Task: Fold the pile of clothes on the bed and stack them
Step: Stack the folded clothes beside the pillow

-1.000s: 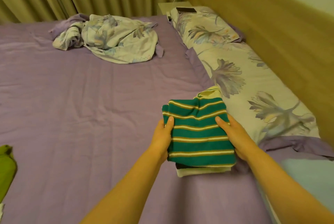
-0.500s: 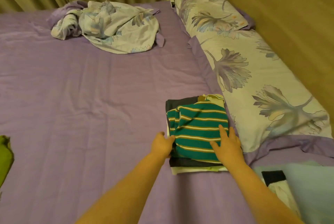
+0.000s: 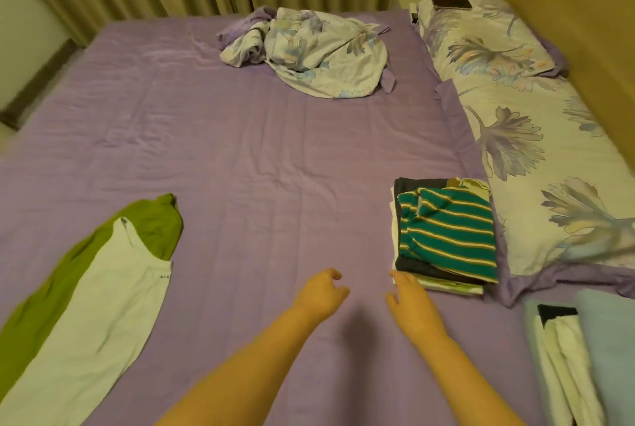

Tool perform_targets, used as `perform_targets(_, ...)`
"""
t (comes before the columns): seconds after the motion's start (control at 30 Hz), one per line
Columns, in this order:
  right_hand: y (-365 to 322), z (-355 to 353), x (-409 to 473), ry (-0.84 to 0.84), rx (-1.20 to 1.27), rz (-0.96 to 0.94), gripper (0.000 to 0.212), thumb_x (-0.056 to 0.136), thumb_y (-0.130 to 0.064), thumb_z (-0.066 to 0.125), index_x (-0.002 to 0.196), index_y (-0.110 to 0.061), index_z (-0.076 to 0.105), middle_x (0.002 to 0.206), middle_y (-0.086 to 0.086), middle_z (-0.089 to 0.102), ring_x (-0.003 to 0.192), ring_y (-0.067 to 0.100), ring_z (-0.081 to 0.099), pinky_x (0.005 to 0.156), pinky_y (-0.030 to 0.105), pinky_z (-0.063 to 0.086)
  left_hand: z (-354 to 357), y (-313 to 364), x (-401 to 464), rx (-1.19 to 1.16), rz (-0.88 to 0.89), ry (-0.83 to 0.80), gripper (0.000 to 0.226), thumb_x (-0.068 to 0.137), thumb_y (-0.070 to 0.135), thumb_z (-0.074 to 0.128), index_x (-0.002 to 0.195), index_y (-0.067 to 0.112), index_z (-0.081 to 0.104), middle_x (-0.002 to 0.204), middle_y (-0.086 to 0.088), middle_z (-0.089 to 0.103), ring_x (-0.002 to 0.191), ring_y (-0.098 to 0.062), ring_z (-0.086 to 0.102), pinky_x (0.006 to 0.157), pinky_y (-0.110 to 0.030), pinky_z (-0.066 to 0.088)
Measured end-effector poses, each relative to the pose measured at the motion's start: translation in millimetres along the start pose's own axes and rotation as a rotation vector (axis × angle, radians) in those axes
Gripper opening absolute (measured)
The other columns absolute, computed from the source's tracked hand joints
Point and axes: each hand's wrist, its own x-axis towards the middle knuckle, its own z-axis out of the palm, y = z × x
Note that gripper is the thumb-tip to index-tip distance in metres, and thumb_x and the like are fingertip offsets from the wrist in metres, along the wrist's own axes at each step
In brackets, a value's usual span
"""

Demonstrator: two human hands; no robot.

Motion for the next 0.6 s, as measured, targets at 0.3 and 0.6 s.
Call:
perform_targets(0.3,-149.3,96.5,-97.6,-0.13,-0.149,-0.196,0.037,0.099,-0.027,0.04,0.133,-0.021,0.052,0.135,0.001,0.055,0.122,0.019,0.052,0.096,0.028,0.042,-63.6,-159.3,-141.3,0.012,-0.122,0.166,0.029,0.091,0.035,0.055,0.115,0.017,0.058,0.094,-0.001,0.061,0.086,-0.019,0.06,0.081,-0.033,0.051)
perform_targets(0.6,-287.5,191.3,-196.2,-0.17,-0.305,-0.369,0.039,0.099,-0.03,0.039,0.135,-0.02,0.052,0.136,0.002,0.054,0.123,0.021,0.051,0.098,0.03,0.043,-126.9,-331.3,-265.8,-0.011,-0.135,0.339,0.024,0.092,0.034,0.053,0.109,0.02,0.062,0.108,0.0,0.065,0.096,-0.018,0.061,0.082,-0.029,0.049)
